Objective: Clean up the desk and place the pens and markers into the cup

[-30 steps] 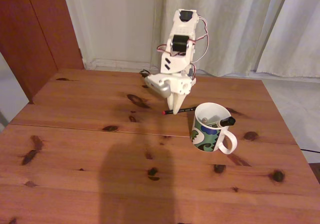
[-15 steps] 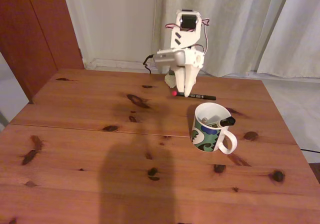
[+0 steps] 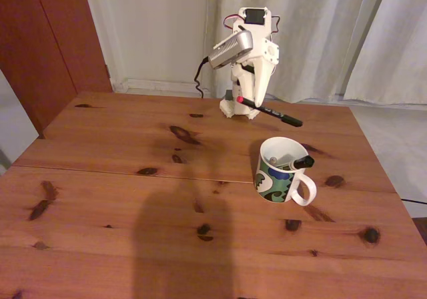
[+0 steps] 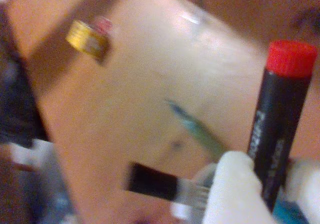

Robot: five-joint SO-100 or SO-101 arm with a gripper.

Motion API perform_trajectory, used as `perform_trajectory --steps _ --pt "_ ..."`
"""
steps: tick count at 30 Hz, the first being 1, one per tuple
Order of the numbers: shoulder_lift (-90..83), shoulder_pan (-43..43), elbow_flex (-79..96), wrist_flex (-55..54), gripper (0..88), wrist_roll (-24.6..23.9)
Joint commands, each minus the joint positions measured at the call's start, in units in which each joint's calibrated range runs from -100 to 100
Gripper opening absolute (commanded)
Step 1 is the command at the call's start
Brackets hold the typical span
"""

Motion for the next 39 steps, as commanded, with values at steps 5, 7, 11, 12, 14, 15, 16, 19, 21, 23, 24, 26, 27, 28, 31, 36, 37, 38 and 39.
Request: perform_trajectory --steps 5,7,11,12,14,15,16,19,21,23,24,26,27,28,31,36,37,38,39 --pt "-1.65 -2.40 -1.27 -4.27 0.9 -4.15" --pt "-1.65 -2.40 -0.91 -4.18 0.9 -3.68" --pt "-1.65 -1.68 -2.08 0.72 0.9 0.20" --pt "-1.56 -1.60 -3.16 2.01 0.9 0.82" --pt "-1.56 -0.64 -5.96 4.94 0.9 1.72" --pt "-1.48 0.17 -7.58 6.57 0.9 2.19" --pt "-1.40 0.65 -9.20 8.21 0.9 2.97" --pt "-0.40 2.02 -13.71 12.08 0.9 5.64" --pt "1.08 2.74 -17.14 13.11 0.9 6.69" --pt "2.91 3.31 -20.92 13.11 0.9 7.06" --pt "4.15 3.55 -22.82 13.11 0.9 7.06" --pt "6.79 4.51 -26.60 13.11 0.9 7.16" --pt "8.12 5.07 -28.32 13.11 0.9 7.48" --pt "9.44 5.64 -29.58 13.37 0.9 8.05" --pt "13.41 7.65 -33.28 17.32 0.9 9.89" --pt "18.21 9.34 -39.32 27.30 0.9 13.82" --pt "18.88 9.42 -40.40 29.45 0.9 14.50" --pt "19.37 9.34 -41.30 31.52 0.9 15.02" --pt "19.70 9.10 -42.11 33.58 0.9 15.28"
